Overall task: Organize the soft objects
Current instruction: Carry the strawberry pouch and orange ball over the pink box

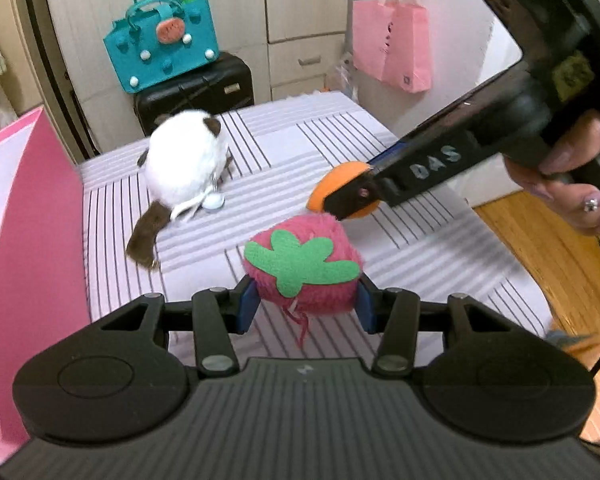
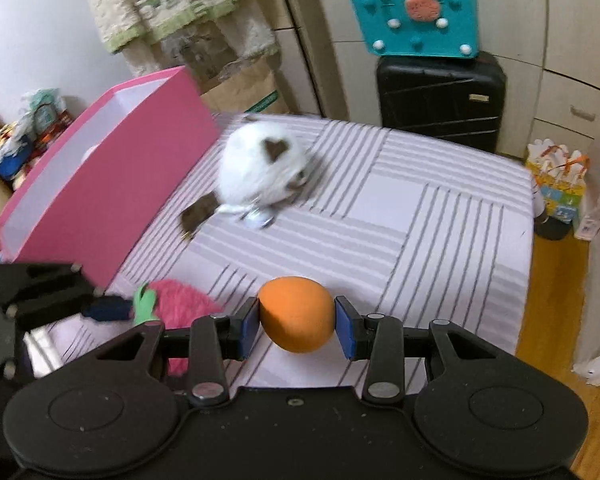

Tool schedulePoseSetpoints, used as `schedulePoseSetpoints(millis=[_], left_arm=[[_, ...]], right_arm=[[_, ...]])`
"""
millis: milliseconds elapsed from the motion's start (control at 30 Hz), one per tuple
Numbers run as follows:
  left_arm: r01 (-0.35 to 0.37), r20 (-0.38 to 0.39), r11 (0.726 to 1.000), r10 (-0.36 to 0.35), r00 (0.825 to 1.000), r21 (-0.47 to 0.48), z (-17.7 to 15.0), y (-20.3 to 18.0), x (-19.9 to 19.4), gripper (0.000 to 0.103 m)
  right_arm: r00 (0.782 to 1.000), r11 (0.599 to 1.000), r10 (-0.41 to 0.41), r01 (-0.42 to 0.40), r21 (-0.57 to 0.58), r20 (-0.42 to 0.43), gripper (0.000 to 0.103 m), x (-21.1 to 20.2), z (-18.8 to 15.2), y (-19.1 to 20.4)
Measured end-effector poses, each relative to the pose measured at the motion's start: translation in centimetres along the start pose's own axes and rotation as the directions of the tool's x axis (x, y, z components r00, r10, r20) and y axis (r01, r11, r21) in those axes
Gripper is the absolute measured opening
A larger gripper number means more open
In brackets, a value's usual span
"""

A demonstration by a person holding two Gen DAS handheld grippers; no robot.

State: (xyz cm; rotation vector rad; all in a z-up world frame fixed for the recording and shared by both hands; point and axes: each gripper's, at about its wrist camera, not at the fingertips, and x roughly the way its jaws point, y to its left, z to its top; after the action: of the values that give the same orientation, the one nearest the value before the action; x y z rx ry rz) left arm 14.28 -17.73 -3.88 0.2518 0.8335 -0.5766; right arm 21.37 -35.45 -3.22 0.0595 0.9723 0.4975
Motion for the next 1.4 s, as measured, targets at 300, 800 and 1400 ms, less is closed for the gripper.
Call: schedulePoseSetpoints(millis=[300,800,1400], left_arm=[[0.1,-0.077,0.995,-0.102,0.992,-0.029,-1.4,2.0,-3.9,0.047],[0.122,-0.043,0.992,-0.123,0.992,-0.019,-1.6,7.1,-12.2,0.047],[0.029,-0.077,0.994,-0.038,0.996,-0.109,-4.2,18.4,-14.9,0.048]], right_arm=[[1.0,1.0,0.011,-0.01,-0.019,0.005,0.046,-3.3,-2.5,4.1],[0.999,0.989,0.016,-0.01,-0.15,0.038,0.046,-7.0,-1.5,11.6],[0.994,0.931,0.056,-0.019,-0.365,0.091,0.046,-3.9,5.3,21.2]])
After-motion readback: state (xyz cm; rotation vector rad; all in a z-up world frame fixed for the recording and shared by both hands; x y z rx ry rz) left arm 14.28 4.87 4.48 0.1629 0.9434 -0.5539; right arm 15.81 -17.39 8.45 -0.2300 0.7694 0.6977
